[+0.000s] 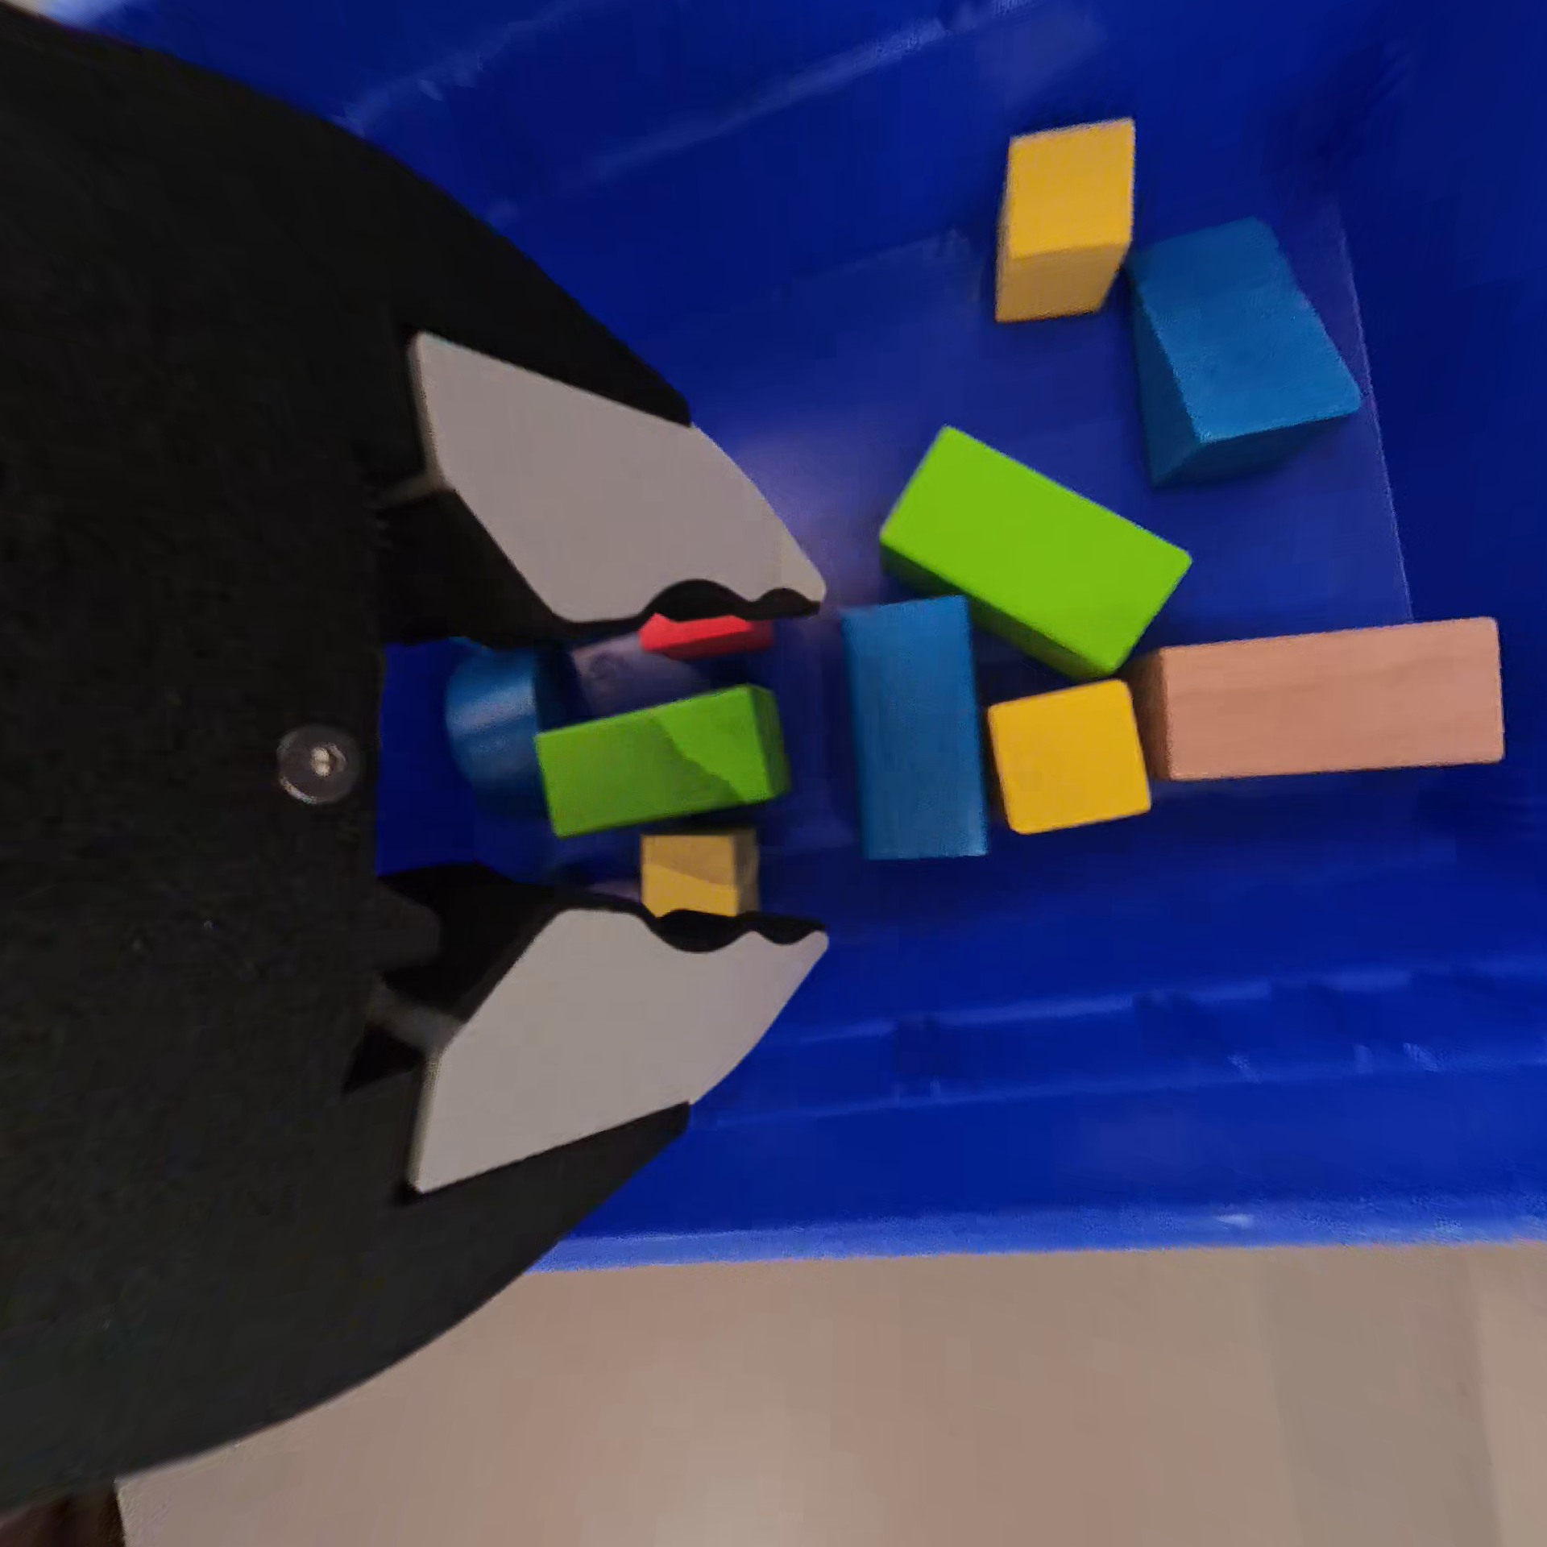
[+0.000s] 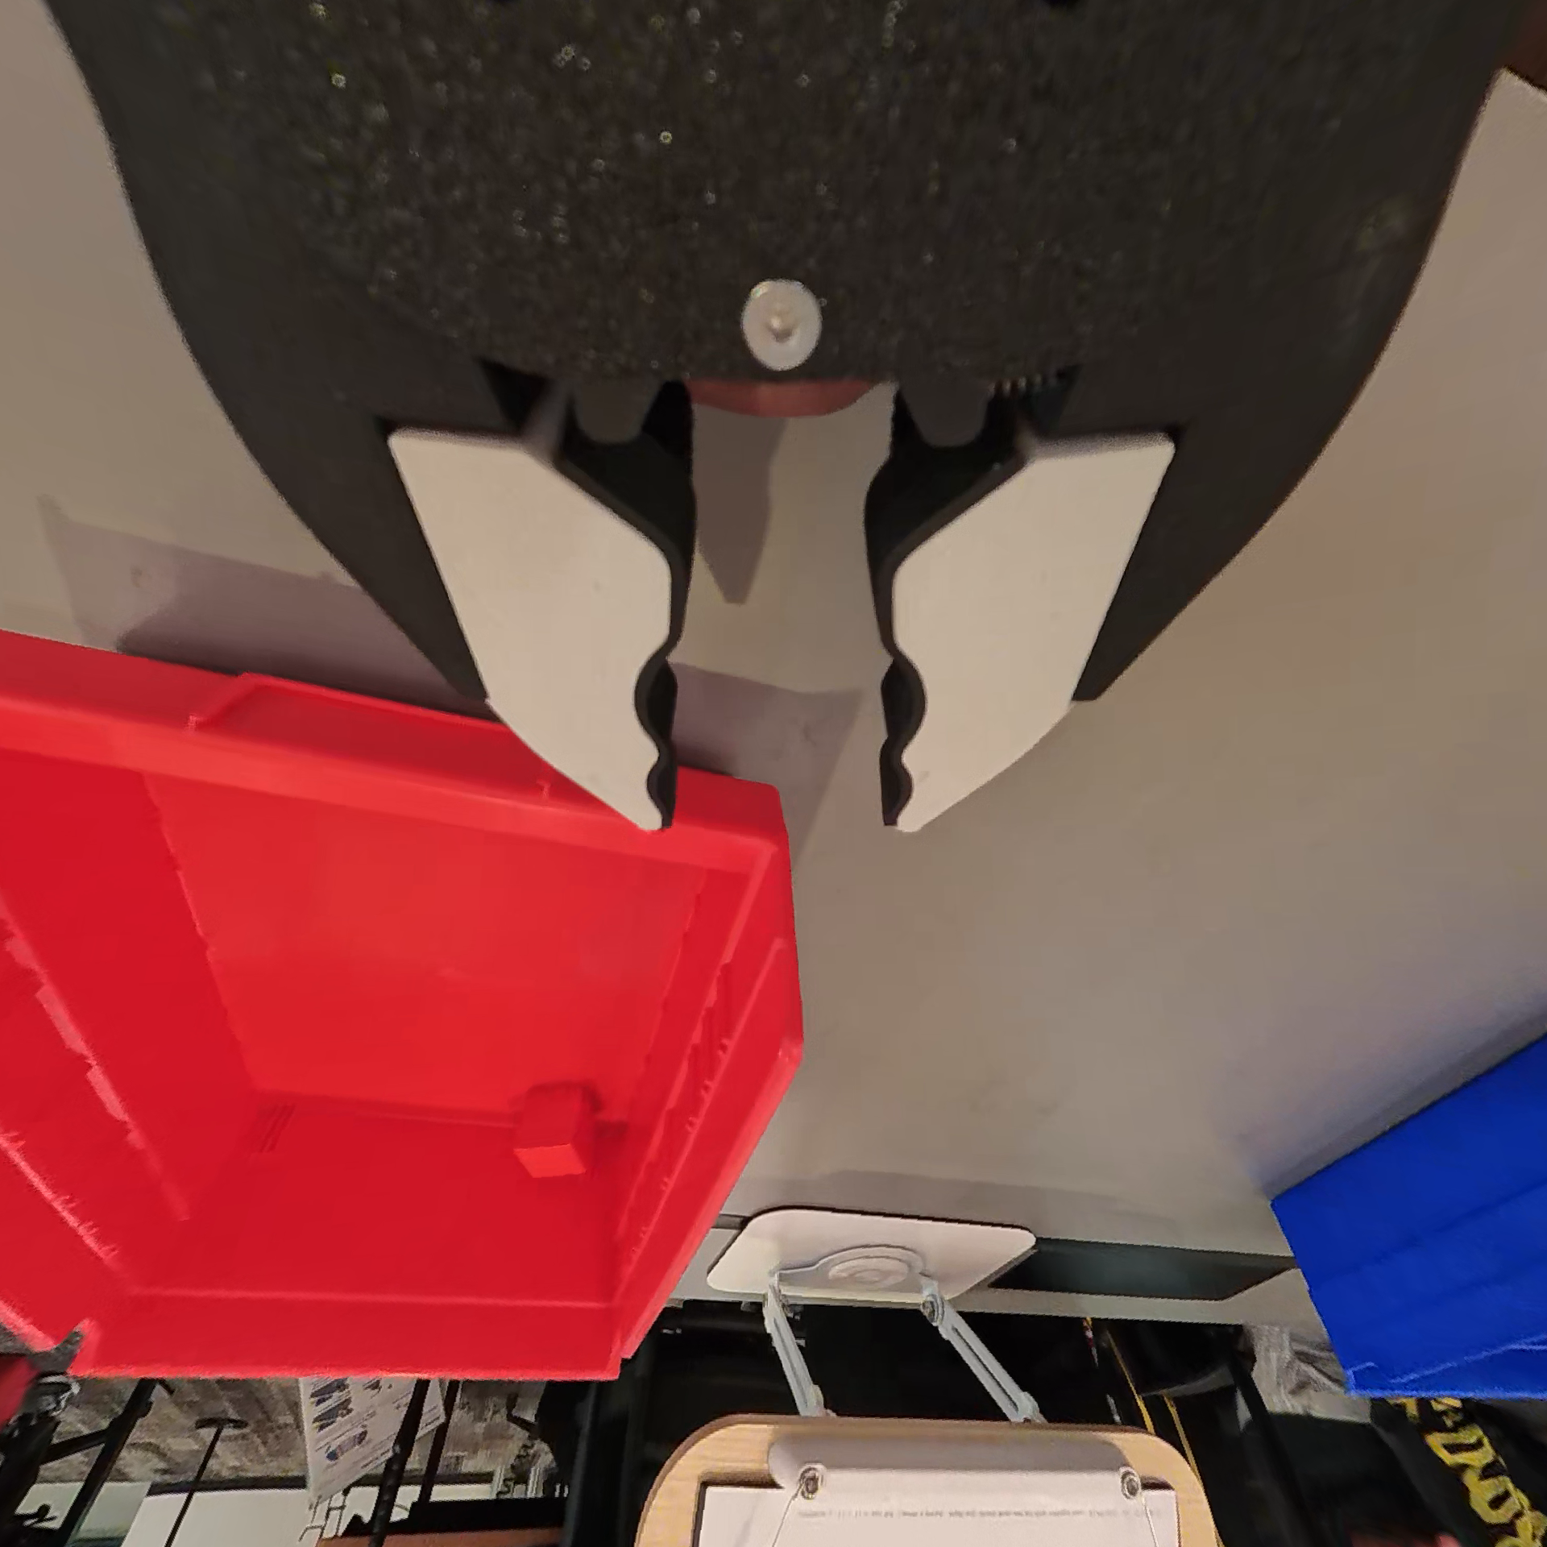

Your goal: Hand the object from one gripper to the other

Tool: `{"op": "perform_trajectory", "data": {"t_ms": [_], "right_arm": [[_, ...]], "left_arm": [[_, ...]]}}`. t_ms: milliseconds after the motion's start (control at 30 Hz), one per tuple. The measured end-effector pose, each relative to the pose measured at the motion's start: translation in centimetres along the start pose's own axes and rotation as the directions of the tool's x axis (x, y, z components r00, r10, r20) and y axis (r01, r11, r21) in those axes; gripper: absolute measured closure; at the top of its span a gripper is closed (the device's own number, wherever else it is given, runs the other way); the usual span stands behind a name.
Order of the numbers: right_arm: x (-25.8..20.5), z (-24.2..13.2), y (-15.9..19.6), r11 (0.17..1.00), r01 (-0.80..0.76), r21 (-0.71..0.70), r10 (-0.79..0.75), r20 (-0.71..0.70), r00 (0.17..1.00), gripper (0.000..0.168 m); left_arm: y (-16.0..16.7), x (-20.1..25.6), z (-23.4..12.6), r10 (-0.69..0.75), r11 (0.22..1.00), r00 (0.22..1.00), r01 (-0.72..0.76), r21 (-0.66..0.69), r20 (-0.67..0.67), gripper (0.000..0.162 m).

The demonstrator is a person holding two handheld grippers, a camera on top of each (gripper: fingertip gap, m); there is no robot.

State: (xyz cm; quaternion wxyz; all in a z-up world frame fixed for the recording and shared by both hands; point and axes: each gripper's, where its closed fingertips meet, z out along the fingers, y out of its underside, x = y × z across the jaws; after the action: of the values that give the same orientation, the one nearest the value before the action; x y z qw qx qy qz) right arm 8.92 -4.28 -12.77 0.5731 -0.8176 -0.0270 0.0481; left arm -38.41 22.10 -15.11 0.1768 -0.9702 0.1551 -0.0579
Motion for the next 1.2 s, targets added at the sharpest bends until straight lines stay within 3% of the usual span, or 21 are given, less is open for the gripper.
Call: {"op": "perform_trajectory", "data": {"t_ms": [300,433,500,633,833,933,1067,1200], "right_arm": [[0.2,-0.5,0.6,1.000,-0.009,-0.022,0.009,0.005,1.000,0.122],[0.5,-0.8,0.5,1.000,-0.003,-0.018,0.003,-0.004,1.000,0.122],[0.4,-0.8,0.3,1.000,-0.005,-0.014,0.005,0.003,1.000,0.122],[0.4,-0.9,0.3,1.000,0.013,-0.017,-0.013,-0.001,1.000,0.122],[0.4,-1.0,0.2,1.000,0.011,-0.013,-0.011,-0.002,1.000,0.122],[0.3,-1.2,-0.3,1.000,0.017,-0.001,-0.017,0.005,1.000,0.122],[-0.9,-1.4,-2.0,0.999,-0.011,0.033,0.008,0.105,0.994,0.123],[-5.3,0.0,-3.2,0.992,-0.081,-0.098,0.112,0.363,0.925,0.120]], "left_arm": [[-1.0,-1.8,1.4,-0.044,0.998,0.988,0.050,-0.038,0.148,0.086],[-0.6,-1.3,1.9,-0.043,0.997,0.994,0.049,-0.053,0.099,0.086],[-0.2,-1.2,2.6,-0.002,0.996,0.994,0.012,-0.092,0.108,0.094],[0.3,-1.5,4.0,0.099,0.985,0.991,-0.084,-0.149,0.094,0.089],[-0.1,-1.7,4.3,0.242,0.963,0.970,-0.240,-0.122,-0.001,0.090],[-0.4,-1.1,3.0,0.307,0.951,0.948,-0.310,-0.020,-0.087,0.090],[-0.9,-1.3,-1.4,0.489,0.863,0.867,-0.465,0.195,-0.093,0.090],[-2.1,1.0,-7.3,0.706,0.611,0.699,-0.684,0.400,0.118,0.090]]}}
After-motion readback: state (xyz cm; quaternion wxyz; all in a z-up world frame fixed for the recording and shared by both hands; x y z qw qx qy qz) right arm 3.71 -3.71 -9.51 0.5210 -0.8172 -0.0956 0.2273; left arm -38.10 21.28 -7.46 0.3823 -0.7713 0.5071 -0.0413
